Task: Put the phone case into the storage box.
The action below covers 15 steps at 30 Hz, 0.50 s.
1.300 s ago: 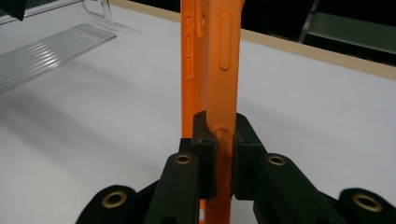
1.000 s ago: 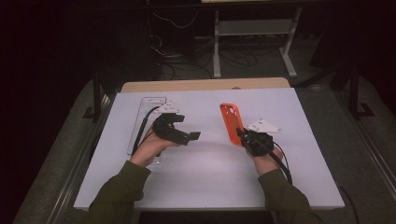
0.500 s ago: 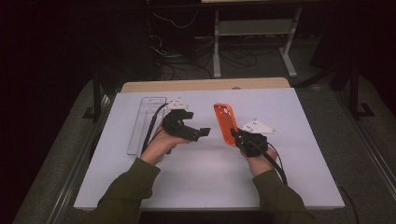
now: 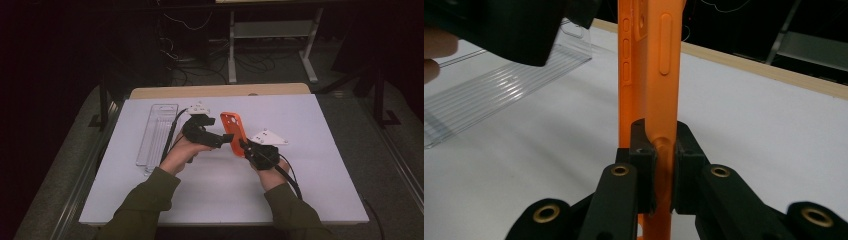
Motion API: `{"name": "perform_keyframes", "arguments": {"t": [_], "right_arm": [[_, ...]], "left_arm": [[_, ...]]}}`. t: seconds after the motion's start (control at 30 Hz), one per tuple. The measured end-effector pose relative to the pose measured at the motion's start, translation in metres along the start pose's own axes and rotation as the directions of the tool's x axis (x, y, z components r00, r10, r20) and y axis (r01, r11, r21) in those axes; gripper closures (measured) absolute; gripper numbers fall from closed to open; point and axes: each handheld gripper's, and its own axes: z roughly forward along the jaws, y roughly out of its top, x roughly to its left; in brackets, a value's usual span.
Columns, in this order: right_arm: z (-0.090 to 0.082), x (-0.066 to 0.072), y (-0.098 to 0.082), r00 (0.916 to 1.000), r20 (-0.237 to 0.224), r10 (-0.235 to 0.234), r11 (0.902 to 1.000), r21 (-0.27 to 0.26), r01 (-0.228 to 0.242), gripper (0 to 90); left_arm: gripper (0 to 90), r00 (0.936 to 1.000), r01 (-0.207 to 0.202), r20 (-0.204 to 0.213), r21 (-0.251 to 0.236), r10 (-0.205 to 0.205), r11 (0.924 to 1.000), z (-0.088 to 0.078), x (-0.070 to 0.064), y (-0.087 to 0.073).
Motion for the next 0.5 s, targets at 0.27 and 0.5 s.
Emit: {"name": "perform_keyframes", "arguments": {"t": [0.27, 0.5], "right_arm": [[0.0, 0.003, 0.001, 0.9999, -0.014, -0.006, 1.0, -0.005, 0.005, 81.0], [-0.001, 0.006, 0.001, 0.9996, -0.029, 0.0, 1.0, -0.001, 0.0, 81.0]], "left_arm": [[0.0, 0.9999, 0.006, 0.01, -0.012, -0.006, 0.9999, 0.009, -0.003, 0.001], [0.0, 0.999, 0.042, 0.015, -0.054, -0.041, 0.9977, 0.015, -0.005, 0.002]]}}
